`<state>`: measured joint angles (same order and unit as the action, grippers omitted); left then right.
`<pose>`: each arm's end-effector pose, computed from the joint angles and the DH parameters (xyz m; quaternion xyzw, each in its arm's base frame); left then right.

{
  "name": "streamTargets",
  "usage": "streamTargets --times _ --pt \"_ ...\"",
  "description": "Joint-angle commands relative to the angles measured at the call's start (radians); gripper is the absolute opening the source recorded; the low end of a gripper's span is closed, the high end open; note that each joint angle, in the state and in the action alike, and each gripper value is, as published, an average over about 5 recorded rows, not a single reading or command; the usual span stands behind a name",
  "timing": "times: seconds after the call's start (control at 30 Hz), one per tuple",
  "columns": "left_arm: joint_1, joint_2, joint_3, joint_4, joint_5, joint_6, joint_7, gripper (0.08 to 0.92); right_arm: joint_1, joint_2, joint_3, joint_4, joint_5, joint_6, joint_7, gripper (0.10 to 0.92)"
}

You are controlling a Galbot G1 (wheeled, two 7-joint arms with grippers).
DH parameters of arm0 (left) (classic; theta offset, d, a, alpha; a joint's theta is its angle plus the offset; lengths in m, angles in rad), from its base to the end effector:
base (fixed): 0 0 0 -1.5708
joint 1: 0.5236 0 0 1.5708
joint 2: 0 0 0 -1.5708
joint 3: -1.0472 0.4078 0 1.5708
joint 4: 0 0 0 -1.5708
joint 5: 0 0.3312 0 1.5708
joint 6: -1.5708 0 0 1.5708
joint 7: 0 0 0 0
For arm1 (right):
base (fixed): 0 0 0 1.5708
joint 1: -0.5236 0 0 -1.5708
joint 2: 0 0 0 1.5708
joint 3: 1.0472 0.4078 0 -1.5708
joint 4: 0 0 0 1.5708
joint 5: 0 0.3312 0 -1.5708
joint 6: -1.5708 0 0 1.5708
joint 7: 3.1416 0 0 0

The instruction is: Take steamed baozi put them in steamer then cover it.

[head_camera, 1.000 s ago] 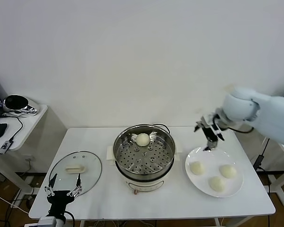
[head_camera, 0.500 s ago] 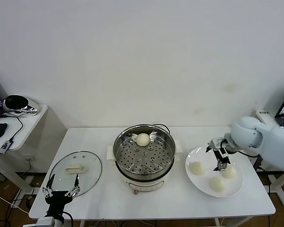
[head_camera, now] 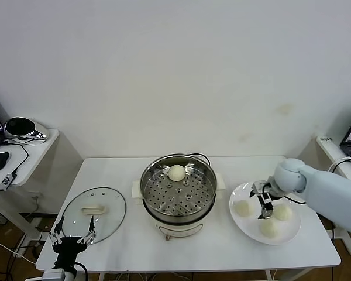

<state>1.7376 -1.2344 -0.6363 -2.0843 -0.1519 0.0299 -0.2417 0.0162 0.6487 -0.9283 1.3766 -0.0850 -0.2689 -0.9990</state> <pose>0.0805 0.1115 -0.3527 0.0782 -0.9878 -0.1057 0.0837 0.4925 -0.1809 -0.2297 0.5072 -0.5231 0.5655 0.3866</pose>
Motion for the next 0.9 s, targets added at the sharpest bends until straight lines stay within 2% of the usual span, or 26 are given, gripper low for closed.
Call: streamTargets --times 0.03,0.43,0.63,0.9 --pt "-0.001 0.0 -0.002 0.006 -0.001 -0.001 0.0 0.823 -0.056 0.083 0.044 -0.095 -0.021 0.014 0.007 0.823" --pt "-0.004 -0.004 0.001 0.01 -0.001 -0.003 0.0 0.823 -0.069 0.118 0.06 -0.132 -0.042 0.008 0.009 0.806" --pt "-0.003 -0.004 0.0 0.008 -0.001 -0.003 -0.001 0.823 -0.072 0.123 0.067 -0.132 -0.055 0.0 0.003 0.749" --pt "-0.004 -0.003 0.0 0.006 -0.002 -0.003 -0.001 0.823 -0.044 0.091 0.062 -0.106 -0.053 -0.006 -0.028 0.61"
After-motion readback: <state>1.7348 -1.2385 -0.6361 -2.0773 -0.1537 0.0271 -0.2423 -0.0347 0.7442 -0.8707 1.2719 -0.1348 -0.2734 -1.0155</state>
